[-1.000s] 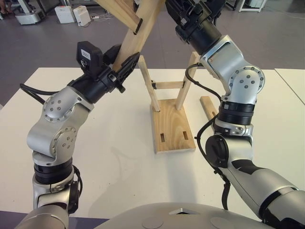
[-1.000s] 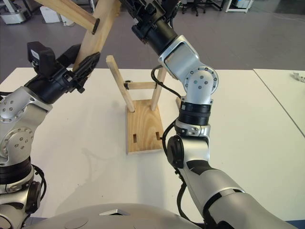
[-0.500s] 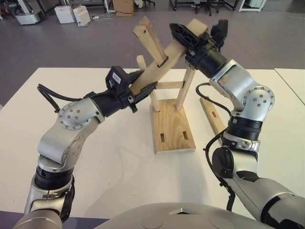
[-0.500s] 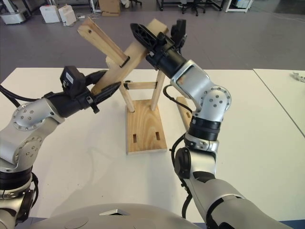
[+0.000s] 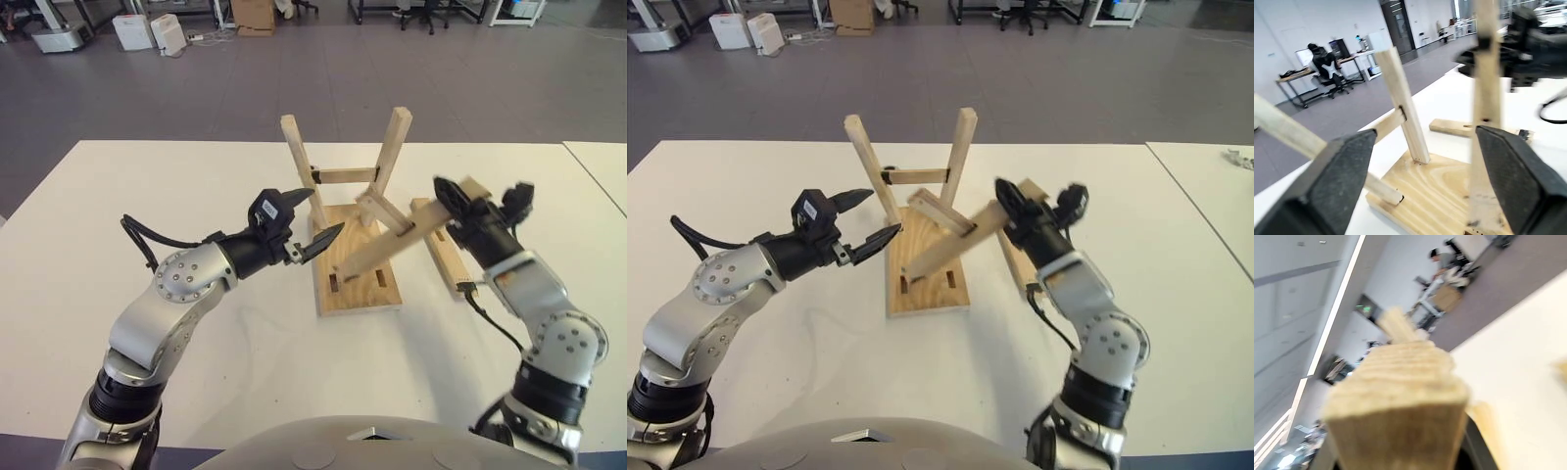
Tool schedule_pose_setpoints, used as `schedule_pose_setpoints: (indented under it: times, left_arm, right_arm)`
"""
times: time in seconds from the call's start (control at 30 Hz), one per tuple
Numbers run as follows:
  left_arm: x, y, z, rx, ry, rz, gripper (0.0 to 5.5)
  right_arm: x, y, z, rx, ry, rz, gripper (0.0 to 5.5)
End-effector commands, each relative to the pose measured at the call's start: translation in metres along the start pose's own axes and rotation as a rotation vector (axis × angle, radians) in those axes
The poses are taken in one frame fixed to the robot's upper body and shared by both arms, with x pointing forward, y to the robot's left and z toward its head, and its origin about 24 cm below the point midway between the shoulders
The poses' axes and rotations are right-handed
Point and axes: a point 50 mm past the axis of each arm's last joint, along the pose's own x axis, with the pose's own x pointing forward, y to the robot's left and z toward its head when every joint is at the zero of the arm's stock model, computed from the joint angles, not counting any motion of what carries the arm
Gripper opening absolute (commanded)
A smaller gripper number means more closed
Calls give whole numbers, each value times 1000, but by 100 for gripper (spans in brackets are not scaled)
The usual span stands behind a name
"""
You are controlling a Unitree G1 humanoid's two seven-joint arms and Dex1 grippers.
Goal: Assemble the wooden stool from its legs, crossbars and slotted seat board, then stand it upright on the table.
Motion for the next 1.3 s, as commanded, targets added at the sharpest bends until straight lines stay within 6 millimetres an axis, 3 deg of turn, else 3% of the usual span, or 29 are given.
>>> schedule_pose_setpoints:
  times: [0.03, 0.27, 0.63, 0.9, 1.03, 1.1, 1.2, 1.3]
  left_arm:
    - [1, 1, -8, -1, 14, 59, 450]
    - [-6, 9, -13, 8, 40, 149, 472]
    - [-14, 31, -21, -29, 26, 346, 472]
    - [-14, 32, -24, -24, 26, 366, 472]
    - [-14, 34, -23, -6, 27, 373, 472]
    - [-13, 34, -23, -5, 24, 375, 472]
    - [-10, 34, -23, -6, 18, 377, 472]
    - [-5, 34, -22, -6, 7, 367, 472]
  right_arm:
    - [-5, -15, -2, -164, -17, -51, 103]
    - [-28, -21, 17, -232, -93, -80, 106]
    - [-32, -10, 23, -115, -40, -7, 103]
    - [-29, -16, 26, -339, -18, -102, 103]
    - [-15, 7, 34, -482, -34, -52, 104]
    - [-12, 10, 20, -578, 49, -28, 104]
    - [-10, 6, -16, -667, 252, -3, 104]
    - [-8, -2, -29, -715, 298, -24, 104]
